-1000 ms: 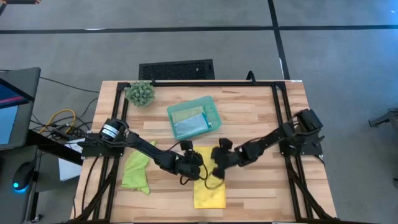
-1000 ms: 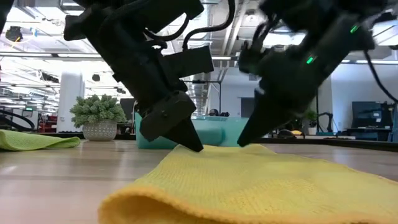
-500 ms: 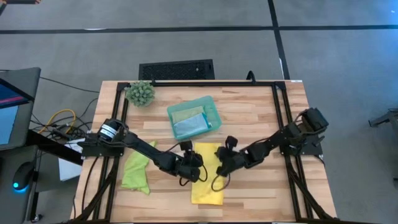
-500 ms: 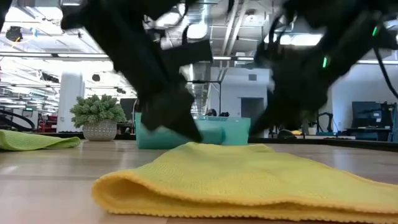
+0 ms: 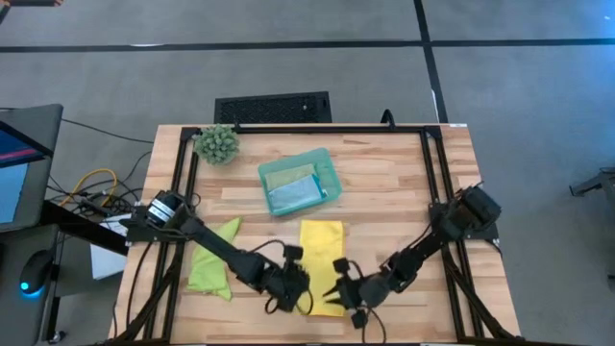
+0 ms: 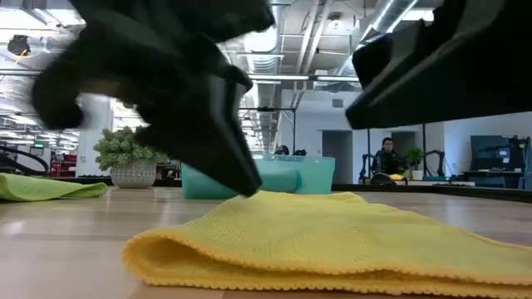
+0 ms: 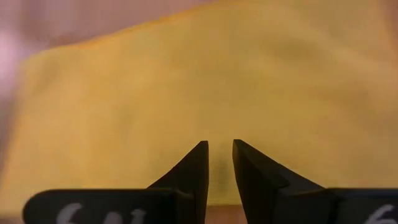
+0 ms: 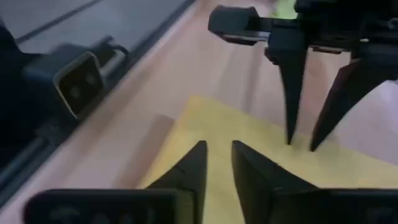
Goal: Fold microfiber towels
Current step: Fold the yellow towel
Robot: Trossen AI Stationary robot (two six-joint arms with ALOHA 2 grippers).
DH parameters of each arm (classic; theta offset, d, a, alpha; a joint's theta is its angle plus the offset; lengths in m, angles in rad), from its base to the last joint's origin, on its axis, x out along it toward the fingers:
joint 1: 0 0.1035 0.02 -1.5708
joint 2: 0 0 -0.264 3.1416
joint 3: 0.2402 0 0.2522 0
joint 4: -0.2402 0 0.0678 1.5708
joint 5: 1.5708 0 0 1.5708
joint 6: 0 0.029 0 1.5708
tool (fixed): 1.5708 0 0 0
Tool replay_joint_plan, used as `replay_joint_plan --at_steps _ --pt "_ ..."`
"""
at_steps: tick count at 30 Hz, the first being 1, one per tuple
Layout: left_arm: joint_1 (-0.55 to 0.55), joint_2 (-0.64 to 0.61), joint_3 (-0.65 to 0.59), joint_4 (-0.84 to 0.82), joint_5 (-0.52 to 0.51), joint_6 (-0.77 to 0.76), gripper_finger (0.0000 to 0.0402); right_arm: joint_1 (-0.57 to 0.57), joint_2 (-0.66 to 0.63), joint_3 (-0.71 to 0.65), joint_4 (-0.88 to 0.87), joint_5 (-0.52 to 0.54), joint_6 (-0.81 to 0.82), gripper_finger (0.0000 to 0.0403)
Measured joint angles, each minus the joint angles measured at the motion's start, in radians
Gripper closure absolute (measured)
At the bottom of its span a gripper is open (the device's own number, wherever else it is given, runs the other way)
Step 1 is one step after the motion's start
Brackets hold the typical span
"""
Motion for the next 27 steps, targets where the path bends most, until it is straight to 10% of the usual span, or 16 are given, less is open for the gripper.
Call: replay_joint_plan --at_steps 14,27 --pt "-0.096 0.001 -0.067 0.248 -0.038 -0.063 0.0336 0.044 0.217 0.398 -0.474 -0.049 0.121 0.019" --pt "-0.136 0.001 -0.113 0.414 -0.081 -0.213 0.0336 0.092 0.236 0.439 -0.578 -0.005 0.225 0.0328"
